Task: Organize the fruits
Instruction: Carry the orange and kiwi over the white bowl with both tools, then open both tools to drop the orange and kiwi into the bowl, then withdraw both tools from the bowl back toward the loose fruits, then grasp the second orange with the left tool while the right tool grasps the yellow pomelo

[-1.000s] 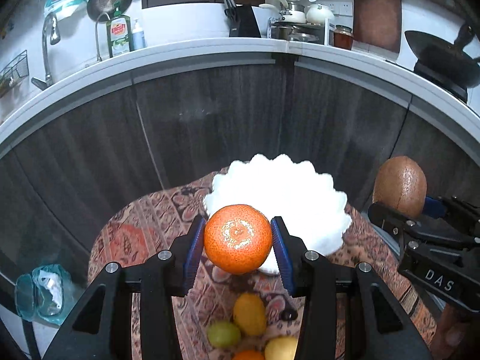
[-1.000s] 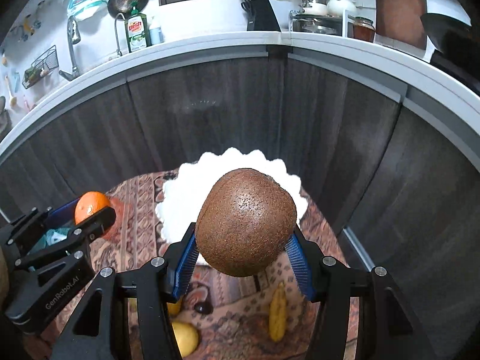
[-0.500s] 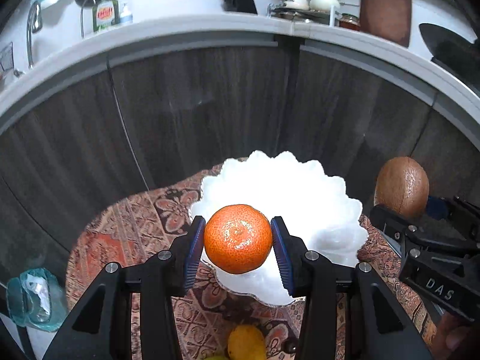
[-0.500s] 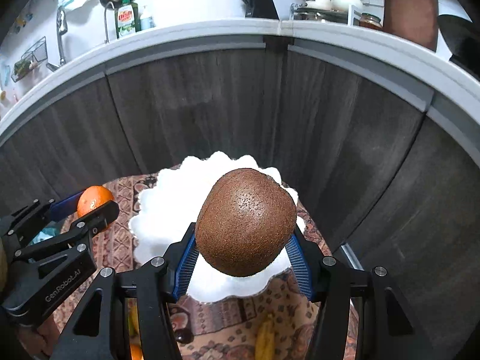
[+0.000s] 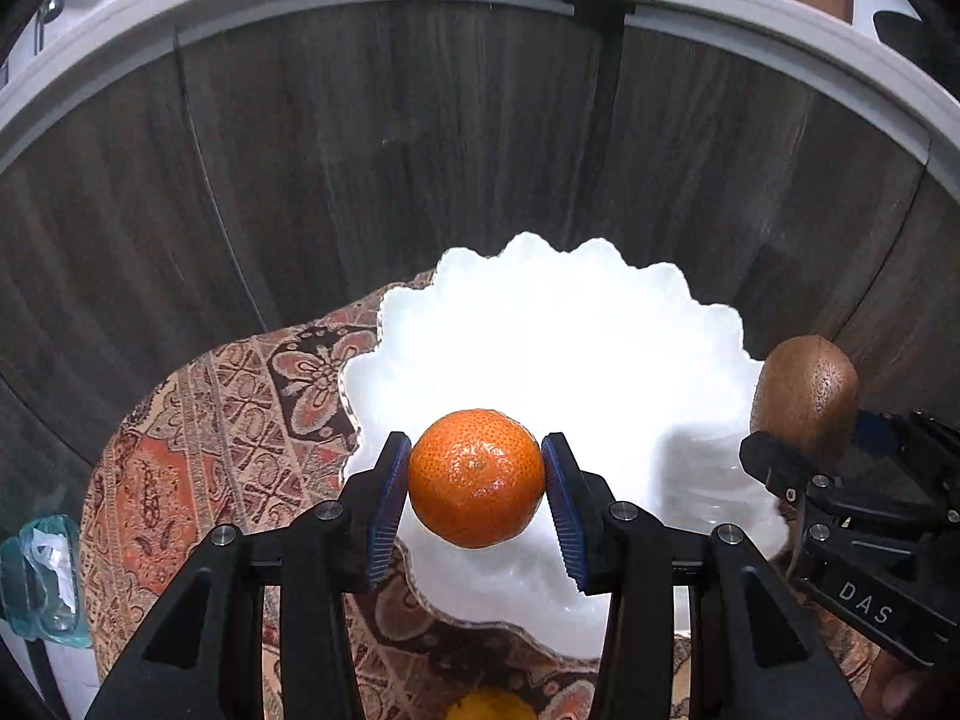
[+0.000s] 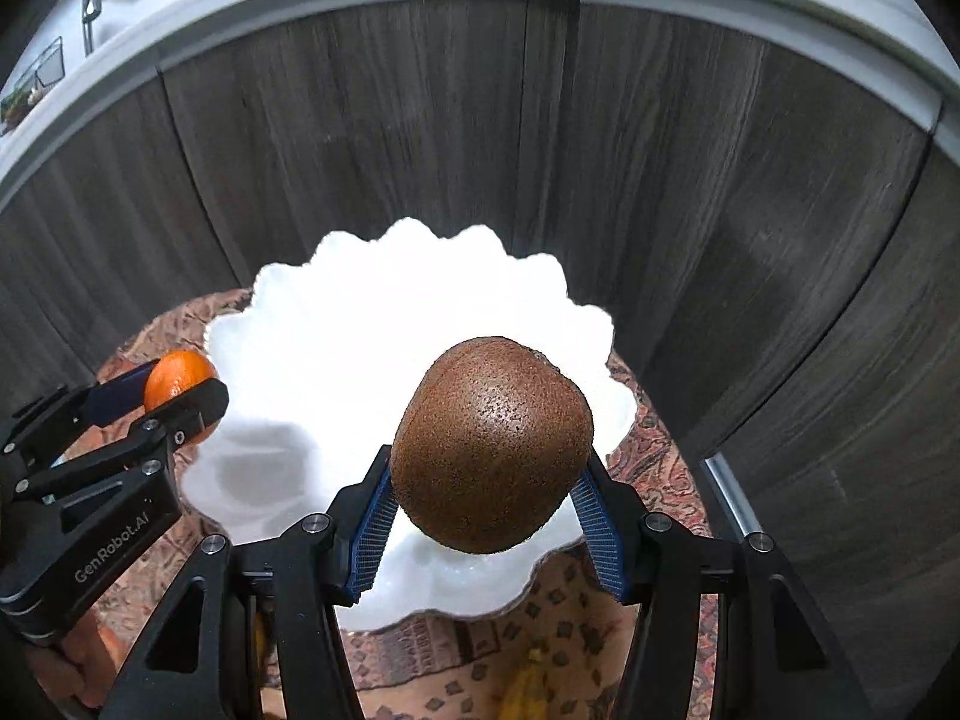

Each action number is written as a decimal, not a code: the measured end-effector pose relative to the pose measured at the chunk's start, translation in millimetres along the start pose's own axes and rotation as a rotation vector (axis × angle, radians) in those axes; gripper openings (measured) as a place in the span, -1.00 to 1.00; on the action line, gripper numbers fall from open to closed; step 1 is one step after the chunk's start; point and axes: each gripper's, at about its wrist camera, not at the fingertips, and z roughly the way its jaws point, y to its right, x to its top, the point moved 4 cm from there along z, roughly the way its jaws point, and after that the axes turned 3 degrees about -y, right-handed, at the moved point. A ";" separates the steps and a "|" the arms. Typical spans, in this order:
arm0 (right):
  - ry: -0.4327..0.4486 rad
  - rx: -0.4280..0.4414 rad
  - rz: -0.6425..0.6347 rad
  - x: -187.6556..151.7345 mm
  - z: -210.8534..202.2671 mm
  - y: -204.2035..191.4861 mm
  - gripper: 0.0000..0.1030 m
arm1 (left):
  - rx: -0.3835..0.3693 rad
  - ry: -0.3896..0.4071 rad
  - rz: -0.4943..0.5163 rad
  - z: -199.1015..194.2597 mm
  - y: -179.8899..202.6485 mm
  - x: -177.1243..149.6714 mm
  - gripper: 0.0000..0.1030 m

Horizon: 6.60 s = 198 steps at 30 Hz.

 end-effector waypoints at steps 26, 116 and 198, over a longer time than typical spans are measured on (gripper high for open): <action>0.086 -0.082 0.011 13.1 -26.0 0.6 0.74 | 0.101 0.083 0.011 -33.5 -13.3 17.4 0.93; -0.055 -0.127 0.197 -215.5 -81.8 -53.9 0.76 | -0.116 -0.154 0.305 -69.5 -0.9 -212.8 0.46; -0.093 0.014 0.024 -186.2 -36.0 -118.0 0.07 | 0.106 -0.114 -0.019 -89.8 -91.6 -196.6 -0.11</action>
